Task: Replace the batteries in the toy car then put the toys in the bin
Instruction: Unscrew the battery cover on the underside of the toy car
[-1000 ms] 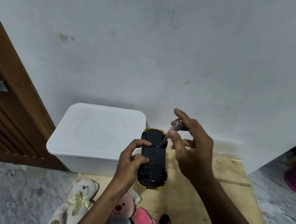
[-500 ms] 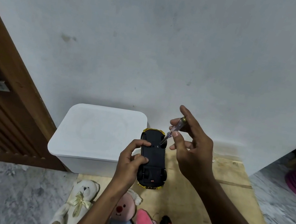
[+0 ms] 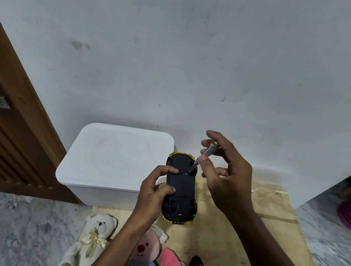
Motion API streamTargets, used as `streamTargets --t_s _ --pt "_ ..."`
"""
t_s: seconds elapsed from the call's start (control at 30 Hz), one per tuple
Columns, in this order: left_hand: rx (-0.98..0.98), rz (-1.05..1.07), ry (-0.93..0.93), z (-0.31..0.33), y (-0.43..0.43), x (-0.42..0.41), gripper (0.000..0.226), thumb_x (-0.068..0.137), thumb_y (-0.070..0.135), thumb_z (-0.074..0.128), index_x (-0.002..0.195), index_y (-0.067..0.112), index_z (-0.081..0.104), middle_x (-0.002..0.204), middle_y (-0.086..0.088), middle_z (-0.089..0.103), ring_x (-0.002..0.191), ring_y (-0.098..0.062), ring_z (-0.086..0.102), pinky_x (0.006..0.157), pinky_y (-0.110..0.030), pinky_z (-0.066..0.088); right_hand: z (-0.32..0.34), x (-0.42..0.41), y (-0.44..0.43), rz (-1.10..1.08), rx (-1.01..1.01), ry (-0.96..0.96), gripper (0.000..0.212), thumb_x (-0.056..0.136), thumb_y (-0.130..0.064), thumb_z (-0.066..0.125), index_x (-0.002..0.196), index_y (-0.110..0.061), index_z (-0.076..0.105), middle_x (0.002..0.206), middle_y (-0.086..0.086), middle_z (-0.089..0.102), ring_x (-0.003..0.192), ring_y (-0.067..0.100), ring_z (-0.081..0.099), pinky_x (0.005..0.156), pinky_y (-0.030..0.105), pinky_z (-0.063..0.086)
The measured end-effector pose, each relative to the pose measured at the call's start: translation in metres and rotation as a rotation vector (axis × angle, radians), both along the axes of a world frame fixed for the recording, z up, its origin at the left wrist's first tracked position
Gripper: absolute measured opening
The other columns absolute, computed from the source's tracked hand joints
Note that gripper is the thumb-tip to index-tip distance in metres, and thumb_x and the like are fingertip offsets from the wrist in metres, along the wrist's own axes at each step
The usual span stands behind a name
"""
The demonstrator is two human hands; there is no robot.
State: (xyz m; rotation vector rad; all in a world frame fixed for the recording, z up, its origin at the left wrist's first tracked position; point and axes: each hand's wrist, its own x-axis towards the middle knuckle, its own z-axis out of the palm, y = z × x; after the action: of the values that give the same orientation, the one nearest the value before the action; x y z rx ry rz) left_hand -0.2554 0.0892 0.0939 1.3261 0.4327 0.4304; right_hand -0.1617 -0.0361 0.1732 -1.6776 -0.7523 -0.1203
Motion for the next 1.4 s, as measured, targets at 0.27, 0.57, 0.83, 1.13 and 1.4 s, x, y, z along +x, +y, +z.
streamTargets --t_s 0.27,0.57,0.83,1.13,1.4 --pt "-0.012 -0.008 0.005 -0.001 0.0007 -0.0012 0.037 0.07 0.007 0.053 0.105 0.015 0.064 0.076 0.007 0.07 0.065 -0.022 0.057 0.062 -0.036 0.045 -0.0014 0.0002 0.0014 0.014 0.001 0.023 0.064 0.093 0.004 0.057 0.131 -0.047 0.054 0.103 -0.015 0.067 0.095 0.02 0.069 0.057 0.032 0.06" --pt "0.006 0.002 -0.004 0.0012 0.0027 -0.0014 0.037 0.071 0.006 0.053 0.106 0.014 0.064 0.082 0.009 0.071 0.068 -0.023 0.057 0.063 -0.04 0.046 -0.0013 0.0015 0.0042 0.006 0.036 0.012 0.062 0.087 0.002 0.069 0.129 -0.043 0.06 0.097 -0.011 0.062 0.092 0.023 0.066 0.05 0.051 0.056" --pt "0.032 -0.009 -0.007 0.0027 0.0018 -0.0028 0.037 0.072 0.007 0.052 0.106 0.012 0.062 0.084 0.012 0.073 0.066 -0.013 0.065 0.062 -0.038 0.05 -0.0003 -0.0025 0.0025 -0.005 0.015 -0.027 0.053 0.086 0.0 0.072 0.128 -0.031 0.062 0.108 -0.011 0.067 0.1 0.014 0.067 0.054 0.031 0.058" --pt "0.004 0.005 -0.002 0.0019 0.0035 -0.0033 0.037 0.071 0.007 0.053 0.106 0.013 0.063 0.08 0.009 0.071 0.067 -0.022 0.059 0.061 -0.035 0.047 -0.0039 -0.0001 0.0016 -0.002 0.01 0.023 0.058 0.09 0.004 0.061 0.131 -0.038 0.058 0.11 -0.011 0.069 0.103 0.017 0.068 0.057 0.045 0.061" --pt "0.002 0.0 0.01 0.0006 0.0003 -0.0032 0.036 0.071 0.008 0.053 0.104 0.017 0.065 0.077 0.008 0.071 0.066 -0.023 0.058 0.061 -0.036 0.047 -0.0038 -0.0003 0.0027 0.009 0.019 0.026 0.063 0.092 0.003 0.06 0.134 -0.043 0.055 0.105 -0.014 0.068 0.099 0.02 0.069 0.057 0.041 0.061"
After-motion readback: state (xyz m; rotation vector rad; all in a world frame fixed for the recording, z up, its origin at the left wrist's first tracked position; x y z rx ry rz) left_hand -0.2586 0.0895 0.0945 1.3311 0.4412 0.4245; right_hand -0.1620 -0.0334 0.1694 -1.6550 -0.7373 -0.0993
